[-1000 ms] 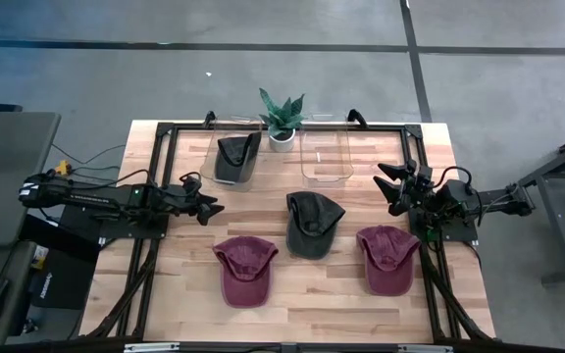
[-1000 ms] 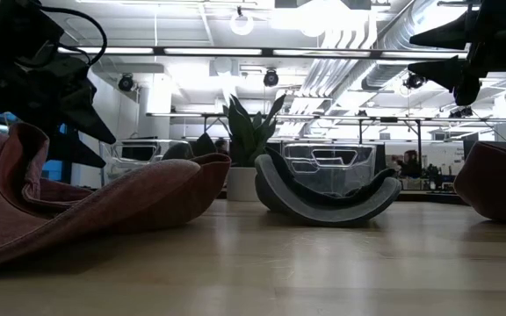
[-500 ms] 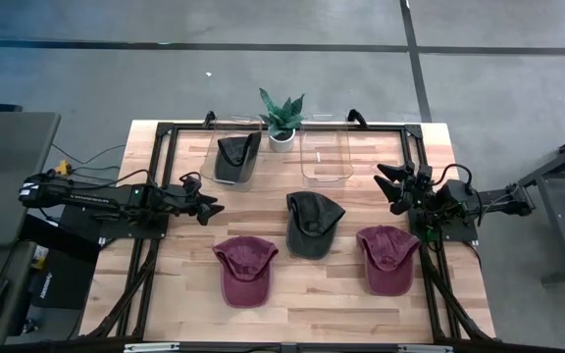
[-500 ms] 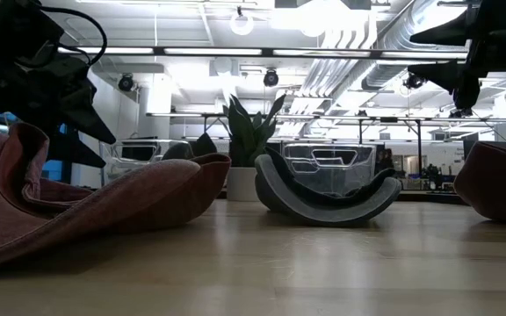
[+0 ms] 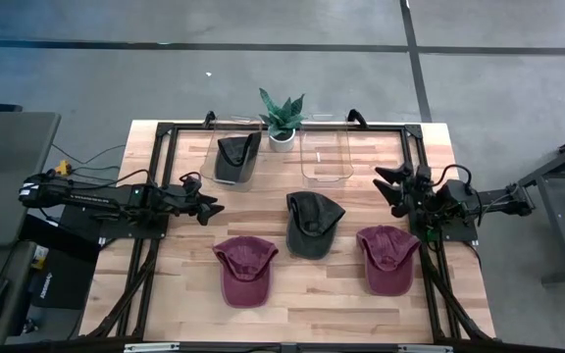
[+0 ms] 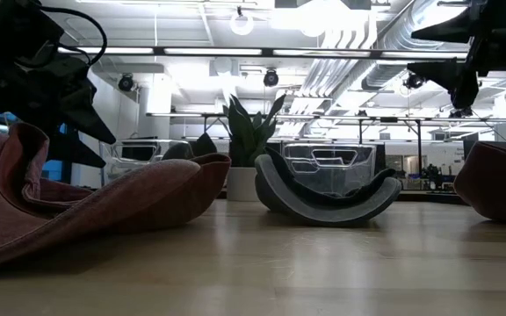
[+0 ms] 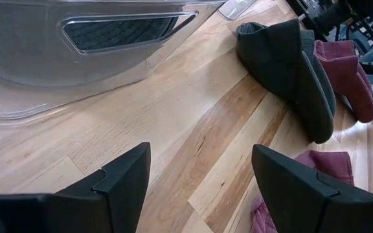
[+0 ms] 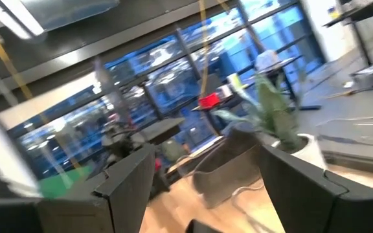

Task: Pick & Place hat
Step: Put the black cap into the left transparent bin

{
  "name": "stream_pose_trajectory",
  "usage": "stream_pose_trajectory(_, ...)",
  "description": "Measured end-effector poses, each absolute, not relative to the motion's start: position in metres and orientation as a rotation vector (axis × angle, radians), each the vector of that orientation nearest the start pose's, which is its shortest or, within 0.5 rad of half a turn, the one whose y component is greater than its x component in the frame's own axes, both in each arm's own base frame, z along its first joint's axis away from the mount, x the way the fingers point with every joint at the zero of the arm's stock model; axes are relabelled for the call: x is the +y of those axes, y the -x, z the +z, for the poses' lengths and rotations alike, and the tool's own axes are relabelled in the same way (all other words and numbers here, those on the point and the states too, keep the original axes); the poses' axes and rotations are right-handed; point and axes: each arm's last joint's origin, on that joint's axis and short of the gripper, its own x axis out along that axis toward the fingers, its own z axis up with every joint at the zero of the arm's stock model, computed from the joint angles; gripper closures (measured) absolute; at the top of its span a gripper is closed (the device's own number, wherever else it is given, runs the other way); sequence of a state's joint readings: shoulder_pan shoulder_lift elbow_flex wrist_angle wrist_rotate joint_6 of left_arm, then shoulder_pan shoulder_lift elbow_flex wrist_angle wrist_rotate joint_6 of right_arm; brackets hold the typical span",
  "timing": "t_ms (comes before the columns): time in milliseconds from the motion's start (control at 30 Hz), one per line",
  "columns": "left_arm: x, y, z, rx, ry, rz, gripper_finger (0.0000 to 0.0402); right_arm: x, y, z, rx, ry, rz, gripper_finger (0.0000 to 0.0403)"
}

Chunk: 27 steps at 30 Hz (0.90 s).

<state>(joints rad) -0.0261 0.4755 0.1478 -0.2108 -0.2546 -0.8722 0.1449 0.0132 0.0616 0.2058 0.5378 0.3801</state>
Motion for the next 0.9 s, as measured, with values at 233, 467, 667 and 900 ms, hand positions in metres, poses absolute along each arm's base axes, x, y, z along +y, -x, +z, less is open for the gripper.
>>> stream_pose_trajectory(233,0.004,-0.119,0.153,0.400,0.772,0.439,0.0140,0.001,-0.090,0.202,-0.278,-0.399,-0.226,0.0132)
stream_pose_trajectory(467,0.004,-0.119,0.153,0.401,0.772,0.439,0.0140,0.001,-0.092,0.196,-0.097,-0.350,-0.291,0.0132)
stream_pose_trajectory(667,0.004,-0.119,0.153,0.400,0.772,0.439,0.0140,0.000,-0.095,0.208,0.082,-0.314,-0.370,0.0132)
stream_pose_trajectory(900,0.004,-0.119,0.153,0.400,0.772,0.439,0.0140,0.002,-0.110,0.229,0.251,-0.627,-0.481,0.0132)
